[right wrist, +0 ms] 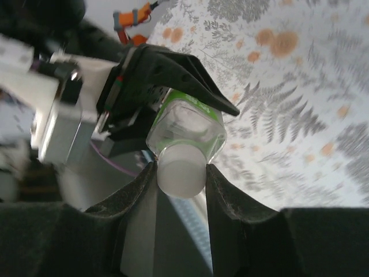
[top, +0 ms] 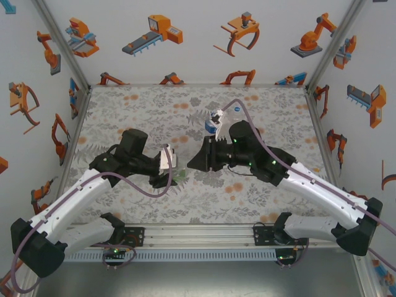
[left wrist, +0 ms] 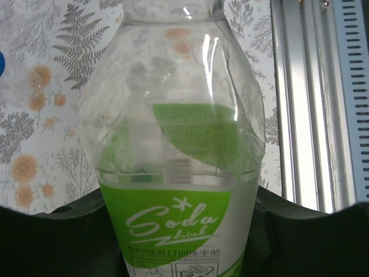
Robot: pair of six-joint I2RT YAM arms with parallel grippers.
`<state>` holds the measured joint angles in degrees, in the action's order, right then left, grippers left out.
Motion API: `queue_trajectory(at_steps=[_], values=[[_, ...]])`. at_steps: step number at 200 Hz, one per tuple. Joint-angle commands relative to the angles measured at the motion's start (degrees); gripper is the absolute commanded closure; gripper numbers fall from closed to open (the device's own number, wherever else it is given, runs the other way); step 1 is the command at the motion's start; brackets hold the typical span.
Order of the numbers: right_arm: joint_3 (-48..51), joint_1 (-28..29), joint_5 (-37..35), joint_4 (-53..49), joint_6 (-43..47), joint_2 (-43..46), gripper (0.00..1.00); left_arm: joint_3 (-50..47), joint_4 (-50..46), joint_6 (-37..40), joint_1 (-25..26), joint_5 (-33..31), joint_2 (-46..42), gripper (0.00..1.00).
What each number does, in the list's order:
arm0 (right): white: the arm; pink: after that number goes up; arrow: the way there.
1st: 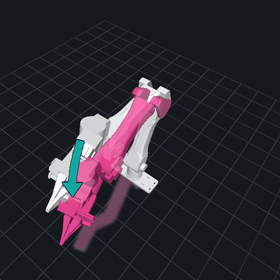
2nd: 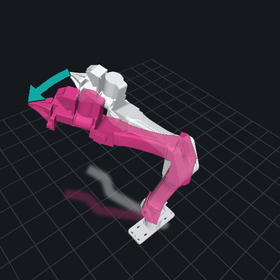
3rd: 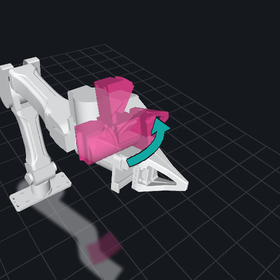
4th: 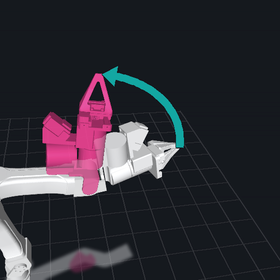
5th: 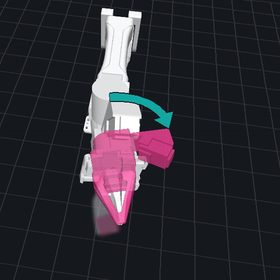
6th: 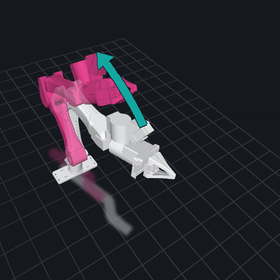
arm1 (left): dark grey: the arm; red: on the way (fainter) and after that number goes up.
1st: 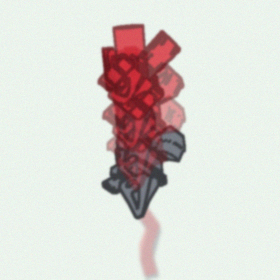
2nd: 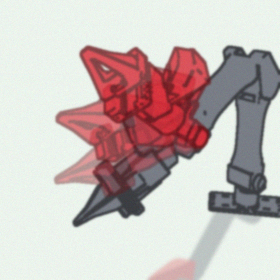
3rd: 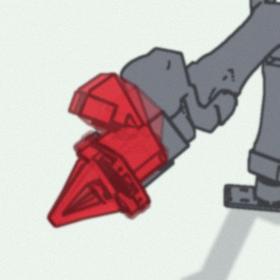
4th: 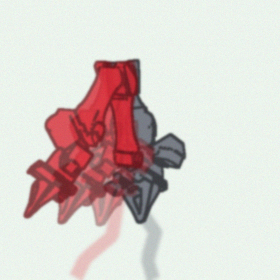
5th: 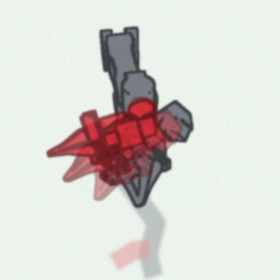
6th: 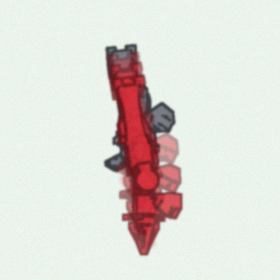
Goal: Screw on the bottle caps
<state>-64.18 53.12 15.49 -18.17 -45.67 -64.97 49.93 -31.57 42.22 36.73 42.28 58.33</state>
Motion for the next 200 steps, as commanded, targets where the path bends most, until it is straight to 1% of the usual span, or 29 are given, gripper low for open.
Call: queue_trajectory(at_steps=[1, 15, 33, 51, 60, 65, 75, 89, 98, 112, 120, 149, 179, 191, 200], values=[[1.66, -0.47, -5.99, 0.89, -25.67, -1.98, 1.0, 0.87, 2.3, -0.2, 0.57, 1.15, -1.5, 1.0], [1.75, -0.49, -6.2, 0.45, -27.68, -2.35, 1.0, 0.95, 2.61, -0.7, 0.48, 0.49, -1.42, 1.0], [1.52, -0.48, -7.19, 0.04, -27.99, -2.02, 1.0, 1.0, 2.66, -0.94, 0.49, 0.27, -1.22, 1.0], [0.73, -0.48, -6.46, -0.08, -27.42, -2.3, 1.0, 1.04, 2.66, -1.09, 0.52, 0.32, -1.19, 1.0], [-0.26, -0.52, -5.93, -1.01, -27.2, -2.56, 0.85, 1.04, 2.66, -1.13, 0.47, 0.31, -1.15, 1.0], [-1.0, -0.48, -5.91, -1.87, -27.19, -2.85, 0.78, 1.04, 2.66, -1.11, 0.47, 0.34, -1.1, 1.0], [-2.21, -0.48, -5.52, -3.2, -25.13, -3.31, 0.68, 1.11, 2.66, -1.18, 0.45, 0.18, -1.02, 1.0], [-3.02, -0.53, -4.87, -3.47, -24.56, -3.79, 0.52, 1.22, 2.65, -1.57, 0.53, -0.21, -0.8, 1.0], [-3.26, -0.48, -4.47, -3.41, -24.32, -4.1, 0.47, 1.3, 2.66, -1.85, 0.47, -0.73, -0.59, 1.0], [-3.56, -0.48, -3.82, -3.27, -24.16, -4.7, 0.47, 1.53, 2.53, -2.59, 0.41, -1.38, -0.16, 1.0], [-3.65, -0.48, -3.58, -3.27, -24.04, -4.97, 0.49, 1.65, 2.43, -2.74, 0.35, -1.58, -0.01, 1.0], [-3.61, -0.48, -3.36, -3.27, -24.03, -5.52, 0.6, 1.9, 2.29, -3.2, 0.27, -1.72, 0.35, 1.0], [-3.63, -0.56, -3.76, -3.53, -23.96, -5.52, 0.68, 2.26, 2.26, -4.1, 0.09, -2.27, 0.89, 1.0], [-3.91, -0.61, -4.05, -4.09, -23.79, -5.53, 0.68, 2.27, 2.31, -4.44, 0.0, -2.49, 0.95, 0.95], [-4.39, -0.57, -4.04, -4.74, -23.4, -5.52, 0.62, 2.36, 2.3, -4.89, -0.05, -3.02, 1.02, 0.94]])
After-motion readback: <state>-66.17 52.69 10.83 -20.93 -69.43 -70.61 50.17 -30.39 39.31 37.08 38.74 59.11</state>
